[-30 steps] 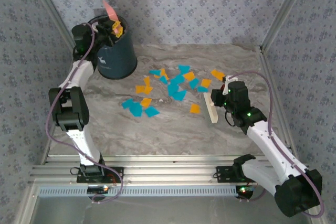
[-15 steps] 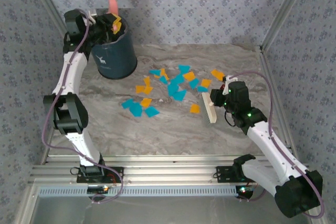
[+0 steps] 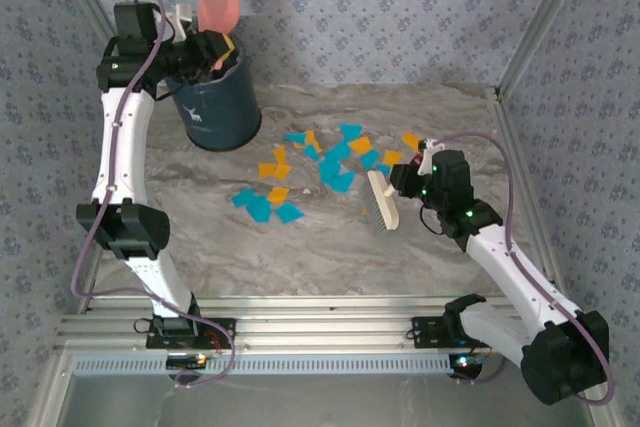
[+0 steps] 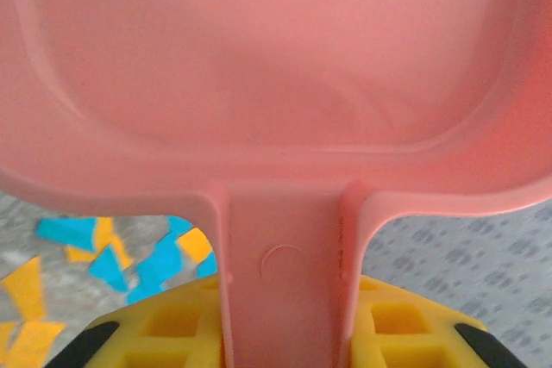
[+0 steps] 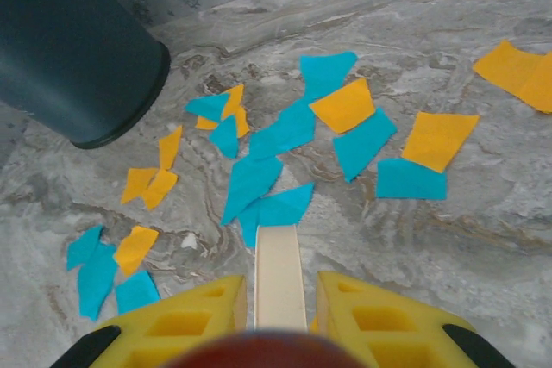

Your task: Sweep away the paper scraps from the table

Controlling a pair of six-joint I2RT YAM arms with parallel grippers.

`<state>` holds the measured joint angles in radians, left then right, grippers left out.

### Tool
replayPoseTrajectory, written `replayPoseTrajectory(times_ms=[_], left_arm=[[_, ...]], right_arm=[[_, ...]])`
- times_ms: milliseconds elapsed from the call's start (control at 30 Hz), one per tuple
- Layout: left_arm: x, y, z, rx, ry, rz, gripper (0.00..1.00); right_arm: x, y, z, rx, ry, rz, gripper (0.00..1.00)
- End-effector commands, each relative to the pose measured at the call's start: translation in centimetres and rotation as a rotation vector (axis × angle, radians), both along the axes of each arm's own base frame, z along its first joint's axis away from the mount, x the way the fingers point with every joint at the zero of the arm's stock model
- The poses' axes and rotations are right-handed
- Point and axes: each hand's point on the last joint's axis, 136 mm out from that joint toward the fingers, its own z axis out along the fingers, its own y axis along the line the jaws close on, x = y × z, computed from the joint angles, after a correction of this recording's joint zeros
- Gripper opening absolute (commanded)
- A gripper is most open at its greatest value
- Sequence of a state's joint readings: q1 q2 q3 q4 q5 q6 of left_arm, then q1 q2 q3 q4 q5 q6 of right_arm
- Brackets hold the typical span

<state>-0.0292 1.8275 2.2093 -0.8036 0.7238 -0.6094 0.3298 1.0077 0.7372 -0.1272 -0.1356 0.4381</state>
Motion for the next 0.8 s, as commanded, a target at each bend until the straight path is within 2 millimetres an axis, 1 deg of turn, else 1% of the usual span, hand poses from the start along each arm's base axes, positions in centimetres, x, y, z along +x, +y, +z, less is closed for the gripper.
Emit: replayPoseTrajectory(times_ms=[0, 100, 200, 367, 500, 600, 767], left_arm=[[-3.7, -0.6, -0.3, 0.178, -0.06, -0.08, 0.0], [-5.3, -1.4, -1.6, 0.249, -0.064, -0.116, 0.0], [-6.8, -1.9, -3.6, 0.308, -0.057, -0.141, 0.0], [-10.0, -2.8, -6.4, 0.421, -0.068, -0.192, 0.0], [-11.7, -3.3, -8.6, 0.456, -0.053, -0.211, 0.0], [-12.8, -3.7, -10.3, 0.476, -0.039, -0.212, 0.0], [-14.9, -5.9, -13.0, 0.488, -0.026, -0.298, 0.0]], right_arm=[[0.5, 1.4, 1.5, 0.085, -0.039, 0.032, 0.0], [1.0, 1.8, 1.4, 0.112, -0.039, 0.034, 0.0], [1.7, 2.0, 1.1, 0.134, -0.036, 0.024, 0.0], [3.7, 1.6, 1.4, 0.173, -0.051, -0.009, 0.0], [5.8, 1.0, 1.5, 0.2, -0.05, -0.018, 0.0], [7.5, -0.1, 1.4, 0.188, -0.052, -0.039, 0.0], [10.3, -3.1, 1.4, 0.176, -0.053, -0.083, 0.0]])
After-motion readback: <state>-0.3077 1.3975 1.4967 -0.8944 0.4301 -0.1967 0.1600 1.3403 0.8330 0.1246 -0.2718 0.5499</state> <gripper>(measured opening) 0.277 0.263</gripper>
